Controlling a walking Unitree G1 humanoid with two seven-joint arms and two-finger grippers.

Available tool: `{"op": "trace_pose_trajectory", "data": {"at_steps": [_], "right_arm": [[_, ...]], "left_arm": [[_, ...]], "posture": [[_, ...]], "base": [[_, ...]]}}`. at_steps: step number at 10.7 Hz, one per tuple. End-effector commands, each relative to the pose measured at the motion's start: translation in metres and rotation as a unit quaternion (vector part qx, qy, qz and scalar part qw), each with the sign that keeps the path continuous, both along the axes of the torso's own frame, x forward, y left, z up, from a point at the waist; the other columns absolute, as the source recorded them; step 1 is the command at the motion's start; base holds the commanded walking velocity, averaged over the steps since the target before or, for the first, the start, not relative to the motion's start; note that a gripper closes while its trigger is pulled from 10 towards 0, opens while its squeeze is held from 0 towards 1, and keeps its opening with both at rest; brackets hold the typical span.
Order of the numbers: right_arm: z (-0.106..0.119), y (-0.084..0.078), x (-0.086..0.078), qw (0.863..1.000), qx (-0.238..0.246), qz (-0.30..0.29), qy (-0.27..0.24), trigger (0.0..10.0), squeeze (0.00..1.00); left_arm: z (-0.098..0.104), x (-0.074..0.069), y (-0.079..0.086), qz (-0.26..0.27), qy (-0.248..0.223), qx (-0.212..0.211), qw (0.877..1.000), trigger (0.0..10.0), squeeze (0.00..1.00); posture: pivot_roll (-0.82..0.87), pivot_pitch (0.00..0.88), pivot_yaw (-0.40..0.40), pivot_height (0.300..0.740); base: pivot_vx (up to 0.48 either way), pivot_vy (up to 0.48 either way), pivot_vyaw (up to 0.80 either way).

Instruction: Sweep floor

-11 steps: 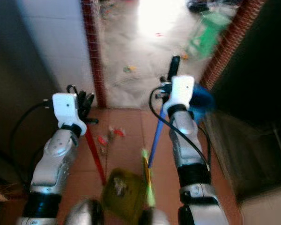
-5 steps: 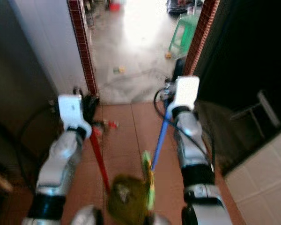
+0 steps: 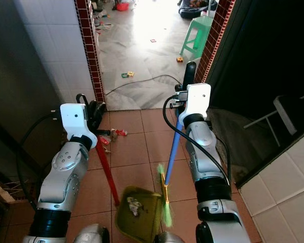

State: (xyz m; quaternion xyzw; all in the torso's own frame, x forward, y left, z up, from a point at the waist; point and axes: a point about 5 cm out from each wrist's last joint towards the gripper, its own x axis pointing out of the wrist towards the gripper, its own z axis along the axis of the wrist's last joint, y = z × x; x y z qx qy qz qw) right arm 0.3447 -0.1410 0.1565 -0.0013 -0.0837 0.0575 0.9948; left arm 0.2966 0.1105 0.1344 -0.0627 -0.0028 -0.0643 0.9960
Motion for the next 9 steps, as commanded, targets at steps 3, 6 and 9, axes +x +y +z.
{"op": "trace_pose_trajectory", "data": {"at_steps": [3, 6, 9], "right_arm": [[0.004, -0.005, -0.002, 1.000, 0.014, -0.012, -0.013, 10.0, 0.00], [0.002, -0.012, -0.003, 0.999, -0.014, -0.046, -0.013, 10.0, 0.00], [-0.001, -0.035, -0.002, 0.992, -0.052, -0.115, -0.004, 10.0, 0.00]], "left_arm": [[0.021, 0.007, 0.003, 0.000, -0.042, -0.033, 0.999, 10.0, 0.00], [0.024, 0.009, 0.009, 0.017, -0.050, -0.036, 0.998, 10.0, 0.00], [0.032, 0.013, 0.014, 0.036, -0.067, -0.038, 0.996, 10.0, 0.00]], "posture": [[0.00, 0.034, -0.036, 0.740], [0.00, 0.024, -0.029, 0.740], [0.00, 0.014, -0.032, 0.740]], "base": [[0.081, 0.000, -0.27], [0.270, 0.000, -0.80], [0.375, 0.000, -0.20]]}}
